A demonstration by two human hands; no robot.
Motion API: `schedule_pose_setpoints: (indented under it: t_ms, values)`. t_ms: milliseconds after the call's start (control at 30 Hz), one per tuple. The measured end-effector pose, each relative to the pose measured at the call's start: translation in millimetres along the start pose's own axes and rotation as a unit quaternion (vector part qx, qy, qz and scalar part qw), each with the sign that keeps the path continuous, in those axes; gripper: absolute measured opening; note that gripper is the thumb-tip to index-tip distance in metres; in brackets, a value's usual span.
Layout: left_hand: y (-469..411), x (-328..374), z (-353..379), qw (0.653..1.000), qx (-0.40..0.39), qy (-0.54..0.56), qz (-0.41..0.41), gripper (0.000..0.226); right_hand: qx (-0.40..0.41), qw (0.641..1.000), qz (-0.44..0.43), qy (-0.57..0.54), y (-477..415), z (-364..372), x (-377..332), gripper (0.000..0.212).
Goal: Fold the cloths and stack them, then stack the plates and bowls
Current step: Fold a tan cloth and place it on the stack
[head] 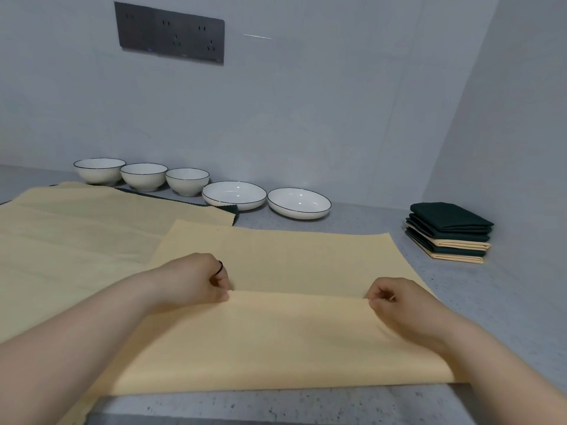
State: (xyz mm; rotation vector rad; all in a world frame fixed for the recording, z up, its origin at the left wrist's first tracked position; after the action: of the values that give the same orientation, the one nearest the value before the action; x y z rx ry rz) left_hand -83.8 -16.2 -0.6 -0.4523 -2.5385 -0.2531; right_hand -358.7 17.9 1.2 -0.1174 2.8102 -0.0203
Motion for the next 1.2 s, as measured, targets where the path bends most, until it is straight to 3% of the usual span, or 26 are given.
schedule_pose_setpoints:
  t_ms: [167,333,433,700,967,1200]
  values:
    - [-27,-11,-21,0.996,0.053,-0.053,-0.04,0.024,0.018,0.999,0.03,0.008,-35,-5,2,0.029]
    - [-58,-18,-39,0.988,0.118,-0.085,-0.059,0.007,0.023,0.998,0.037,0.046,-77,-9,1,0.03]
    - [-78,-24,-44,0.982,0.143,-0.103,-0.066,0.015,0.032,0.995,0.056,0.073,-102,-6,7,0.029]
    - [-131,-40,-55,0.98,0.158,-0.094,-0.071,0.019,0.046,0.986,0.064,0.148,-160,-2,11,0.031]
    - [-161,-57,-58,0.98,0.165,-0.08,-0.073,0.019,0.068,0.976,0.058,0.201,-198,-1,11,0.015]
    - [-173,-67,-58,0.978,0.183,-0.062,-0.077,0.017,0.081,0.968,0.039,0.234,-219,1,7,0.025]
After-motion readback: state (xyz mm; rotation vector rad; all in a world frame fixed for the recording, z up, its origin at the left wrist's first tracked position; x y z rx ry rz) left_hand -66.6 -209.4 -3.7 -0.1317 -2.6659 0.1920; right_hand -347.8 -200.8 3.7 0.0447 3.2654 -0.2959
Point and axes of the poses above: each hand's wrist, its own y-axis away from the middle knuckle, its own z-axis out of the palm, x = y × z, the point moved 10 cm from there along -y, towards the middle knuckle, and after that the axes turned 11 degrees about y, right-handed, at the moved point
